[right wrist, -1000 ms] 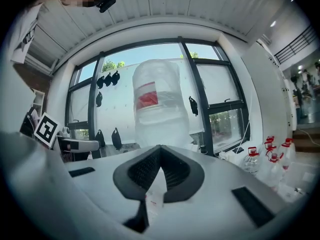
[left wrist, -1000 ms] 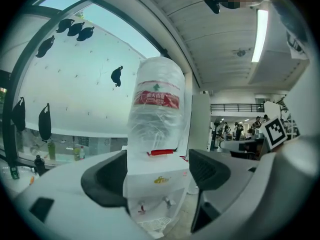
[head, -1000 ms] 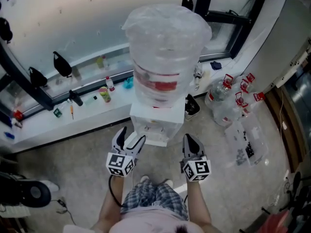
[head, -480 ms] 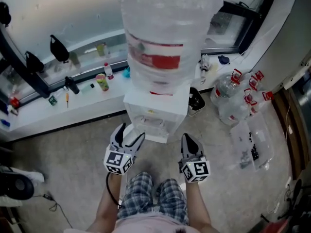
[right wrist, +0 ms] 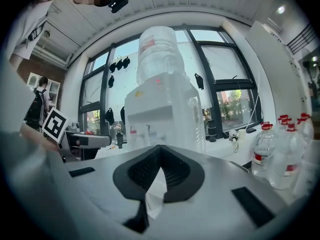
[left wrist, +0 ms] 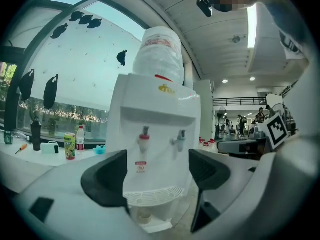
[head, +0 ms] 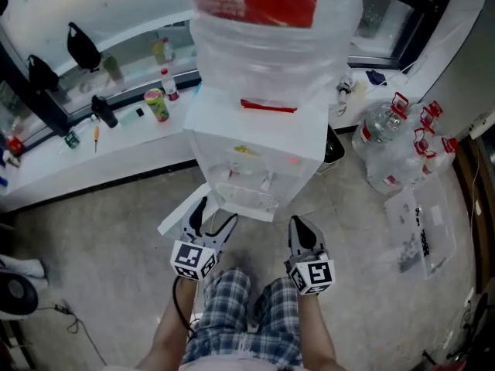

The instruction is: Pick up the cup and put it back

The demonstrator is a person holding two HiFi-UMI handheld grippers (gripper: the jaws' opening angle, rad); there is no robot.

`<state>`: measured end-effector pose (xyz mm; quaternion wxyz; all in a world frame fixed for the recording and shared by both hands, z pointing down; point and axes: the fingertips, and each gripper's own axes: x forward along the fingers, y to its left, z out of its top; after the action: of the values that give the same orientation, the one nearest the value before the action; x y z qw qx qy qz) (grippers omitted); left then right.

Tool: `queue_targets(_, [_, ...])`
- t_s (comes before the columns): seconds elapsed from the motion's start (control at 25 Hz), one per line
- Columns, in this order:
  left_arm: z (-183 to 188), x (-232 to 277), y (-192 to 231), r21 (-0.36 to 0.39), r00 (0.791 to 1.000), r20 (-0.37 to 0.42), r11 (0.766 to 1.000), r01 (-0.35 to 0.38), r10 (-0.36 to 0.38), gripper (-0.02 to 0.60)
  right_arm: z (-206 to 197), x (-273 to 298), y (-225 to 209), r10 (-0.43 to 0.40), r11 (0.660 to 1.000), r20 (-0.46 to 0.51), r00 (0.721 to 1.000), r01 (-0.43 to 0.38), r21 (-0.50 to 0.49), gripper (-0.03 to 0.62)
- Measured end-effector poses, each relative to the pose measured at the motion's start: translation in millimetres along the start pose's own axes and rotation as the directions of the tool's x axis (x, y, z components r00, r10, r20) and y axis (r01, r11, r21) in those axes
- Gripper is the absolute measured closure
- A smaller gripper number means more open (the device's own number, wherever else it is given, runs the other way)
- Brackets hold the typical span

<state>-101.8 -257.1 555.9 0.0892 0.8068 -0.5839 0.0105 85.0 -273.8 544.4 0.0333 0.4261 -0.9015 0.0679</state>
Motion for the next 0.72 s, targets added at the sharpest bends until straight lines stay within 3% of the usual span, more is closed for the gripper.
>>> queue_targets(0.4, [-172.3, 46.3, 28.4, 0.031, 0.999, -0.025, 0.999, 0.034, -0.033, 0.209, -149.8, 37.8, -25.8, 0.052, 0.999, 0.023, 0.998, -0.052, -0.009, 0.578])
queue_targets(0.72, [-307.7, 82.1, 54.0, 0.084, 0.998, -0.027, 0.995, 0.055, -0.053, 0.209, -271.4, 56.2, -46.7, 0.114, 0.99, 0.021, 0.993, -0.111, -0.083, 0.579])
